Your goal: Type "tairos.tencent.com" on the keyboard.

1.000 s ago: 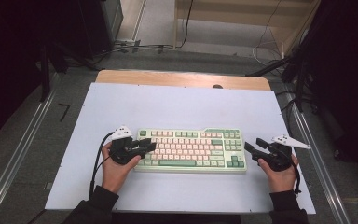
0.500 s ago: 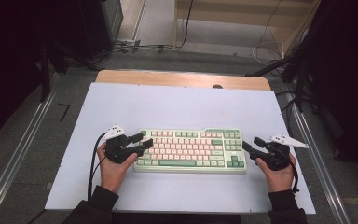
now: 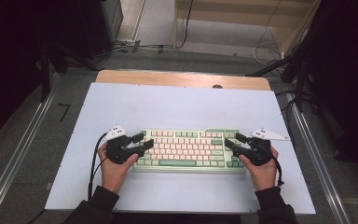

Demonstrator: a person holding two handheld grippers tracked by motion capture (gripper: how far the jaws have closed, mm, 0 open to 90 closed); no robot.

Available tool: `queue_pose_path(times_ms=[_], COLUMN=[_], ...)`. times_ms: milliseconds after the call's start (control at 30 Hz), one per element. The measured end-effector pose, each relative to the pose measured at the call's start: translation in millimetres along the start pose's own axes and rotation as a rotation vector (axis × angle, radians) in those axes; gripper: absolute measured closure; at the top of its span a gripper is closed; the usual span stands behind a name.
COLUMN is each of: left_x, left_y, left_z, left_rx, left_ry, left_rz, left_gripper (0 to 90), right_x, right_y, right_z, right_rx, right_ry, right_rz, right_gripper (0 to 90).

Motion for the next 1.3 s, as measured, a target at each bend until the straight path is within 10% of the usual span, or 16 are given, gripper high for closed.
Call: queue_pose_path(times_ms=[400,700,1300], left_x=[0.0,0.4,0.3], left_y=[1.0,1.3,1.8], left_z=[0.7,0.9,1.1], left_rx=[0.006,0.012,0.015], left_ry=[0.004,0.005,0.003], left_rz=[-0.005,-0.004,-0.005], left_gripper=[43.8,43.8,43.9], right_x=[45.1,73.2,79.6], right_y=[35.9,72.1,84.2], right_z=[-26.2,-33.2,-30.3], right_rx=[0.005,0.077,0.134], right_ry=[-0.106,-0.137,-0.177], right_rz=[-0.166,-0.217,-0.201], right_gripper=[87.6,87.7,87.6])
Point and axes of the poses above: each handheld gripper's, and its own axes: y roughly forward along the jaws, z roughly out of its underside, x roughly to its left, the point moved 2 cm from there along y, roughly forward along the jaws, and after that the axes turned 14 degrees about -y, right-handed, at the moved point
